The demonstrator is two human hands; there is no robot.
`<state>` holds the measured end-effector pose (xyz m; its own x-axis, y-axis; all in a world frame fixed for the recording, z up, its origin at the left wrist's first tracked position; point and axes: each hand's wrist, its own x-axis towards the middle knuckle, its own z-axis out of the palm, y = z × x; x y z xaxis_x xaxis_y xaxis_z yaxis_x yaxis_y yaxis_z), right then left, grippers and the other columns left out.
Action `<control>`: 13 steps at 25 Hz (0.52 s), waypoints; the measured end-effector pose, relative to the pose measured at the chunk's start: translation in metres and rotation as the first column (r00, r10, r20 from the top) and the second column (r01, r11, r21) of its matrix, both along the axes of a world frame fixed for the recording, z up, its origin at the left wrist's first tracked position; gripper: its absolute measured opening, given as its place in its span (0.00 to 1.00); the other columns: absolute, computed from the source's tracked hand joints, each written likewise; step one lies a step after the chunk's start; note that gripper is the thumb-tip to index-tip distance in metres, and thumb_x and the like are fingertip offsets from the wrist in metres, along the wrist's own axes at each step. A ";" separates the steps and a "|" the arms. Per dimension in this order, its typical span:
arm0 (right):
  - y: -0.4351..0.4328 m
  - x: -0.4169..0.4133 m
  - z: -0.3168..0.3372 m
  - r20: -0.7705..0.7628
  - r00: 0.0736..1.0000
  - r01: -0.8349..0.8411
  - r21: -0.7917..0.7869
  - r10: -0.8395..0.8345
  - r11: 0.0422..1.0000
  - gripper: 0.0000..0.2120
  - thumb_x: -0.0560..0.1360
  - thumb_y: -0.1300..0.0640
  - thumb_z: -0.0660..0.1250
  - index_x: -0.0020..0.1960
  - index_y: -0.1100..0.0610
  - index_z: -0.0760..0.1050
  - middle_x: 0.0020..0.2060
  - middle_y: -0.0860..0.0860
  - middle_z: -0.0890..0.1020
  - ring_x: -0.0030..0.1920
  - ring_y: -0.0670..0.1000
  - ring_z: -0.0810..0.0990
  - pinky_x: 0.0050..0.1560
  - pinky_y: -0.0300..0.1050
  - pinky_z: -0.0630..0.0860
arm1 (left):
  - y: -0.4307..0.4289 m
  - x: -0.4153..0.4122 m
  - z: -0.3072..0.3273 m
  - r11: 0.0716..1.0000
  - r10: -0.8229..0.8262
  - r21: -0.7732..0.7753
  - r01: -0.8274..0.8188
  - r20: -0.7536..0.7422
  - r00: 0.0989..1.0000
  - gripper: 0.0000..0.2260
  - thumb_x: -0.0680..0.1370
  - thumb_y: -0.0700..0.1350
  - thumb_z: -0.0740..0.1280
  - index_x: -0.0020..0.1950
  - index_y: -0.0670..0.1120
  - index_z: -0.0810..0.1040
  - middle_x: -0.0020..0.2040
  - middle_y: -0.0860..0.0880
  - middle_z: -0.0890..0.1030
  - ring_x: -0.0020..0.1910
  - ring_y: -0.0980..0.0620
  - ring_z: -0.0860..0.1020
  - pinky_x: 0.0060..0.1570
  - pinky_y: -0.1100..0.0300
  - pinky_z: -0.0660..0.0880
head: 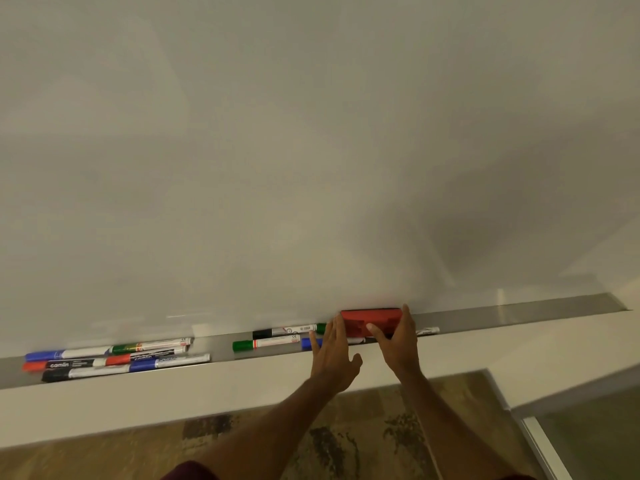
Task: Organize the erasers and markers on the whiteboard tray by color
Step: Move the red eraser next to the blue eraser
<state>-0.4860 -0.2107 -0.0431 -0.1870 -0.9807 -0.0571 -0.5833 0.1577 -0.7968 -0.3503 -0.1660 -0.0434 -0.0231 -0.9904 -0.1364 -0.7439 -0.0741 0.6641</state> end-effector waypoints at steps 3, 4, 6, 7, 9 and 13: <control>0.002 0.001 0.001 -0.021 1.000 0.003 -0.053 -0.004 0.999 0.39 0.70 0.51 0.71 0.72 0.60 0.55 0.67 0.61 0.67 0.65 0.62 0.70 0.61 0.56 0.73 | 0.001 0.002 0.006 1.000 0.008 0.003 -0.007 -0.034 0.999 0.37 0.76 0.47 0.65 0.76 0.45 0.44 0.77 0.47 0.53 0.76 0.49 0.49 0.72 0.44 0.39; 0.004 0.003 0.001 -0.027 1.000 0.012 -0.076 -0.014 0.997 0.37 0.70 0.51 0.71 0.71 0.60 0.56 0.66 0.61 0.68 0.64 0.62 0.71 0.60 0.55 0.74 | 0.003 0.004 0.007 1.000 0.009 0.001 -0.009 -0.047 0.999 0.37 0.77 0.47 0.65 0.77 0.46 0.43 0.77 0.47 0.53 0.76 0.49 0.49 0.73 0.45 0.40; 0.009 0.009 0.002 -0.049 0.998 0.027 -0.124 -0.033 0.992 0.36 0.69 0.50 0.72 0.69 0.61 0.59 0.64 0.61 0.70 0.62 0.61 0.72 0.59 0.54 0.75 | 0.007 0.010 0.010 1.000 0.013 -0.015 -0.014 -0.071 0.997 0.37 0.77 0.47 0.64 0.77 0.45 0.43 0.77 0.47 0.53 0.76 0.48 0.49 0.74 0.49 0.43; 0.013 0.014 0.003 -0.058 0.997 0.032 -0.149 -0.041 0.988 0.35 0.69 0.50 0.72 0.69 0.61 0.60 0.63 0.61 0.71 0.61 0.61 0.72 0.58 0.54 0.75 | 0.010 0.014 0.011 0.999 0.021 -0.028 -0.024 -0.092 0.996 0.37 0.77 0.47 0.64 0.77 0.46 0.44 0.77 0.47 0.54 0.76 0.48 0.51 0.74 0.49 0.47; 0.020 0.025 0.003 -0.069 0.997 0.029 -0.193 -0.043 0.981 0.34 0.68 0.50 0.73 0.67 0.60 0.63 0.62 0.61 0.71 0.61 0.61 0.73 0.57 0.54 0.75 | 0.016 0.026 0.013 0.998 0.048 -0.040 -0.054 -0.145 0.988 0.37 0.76 0.47 0.65 0.77 0.47 0.46 0.75 0.47 0.59 0.73 0.47 0.60 0.71 0.51 0.61; 0.039 0.061 0.005 -0.082 0.996 -0.048 -0.231 0.030 0.972 0.34 0.65 0.52 0.76 0.66 0.60 0.66 0.63 0.61 0.71 0.62 0.59 0.71 0.58 0.54 0.75 | 0.031 0.064 0.021 0.990 0.135 -0.012 -0.139 -0.170 0.976 0.32 0.77 0.42 0.66 0.76 0.48 0.51 0.71 0.47 0.67 0.66 0.48 0.69 0.63 0.56 0.69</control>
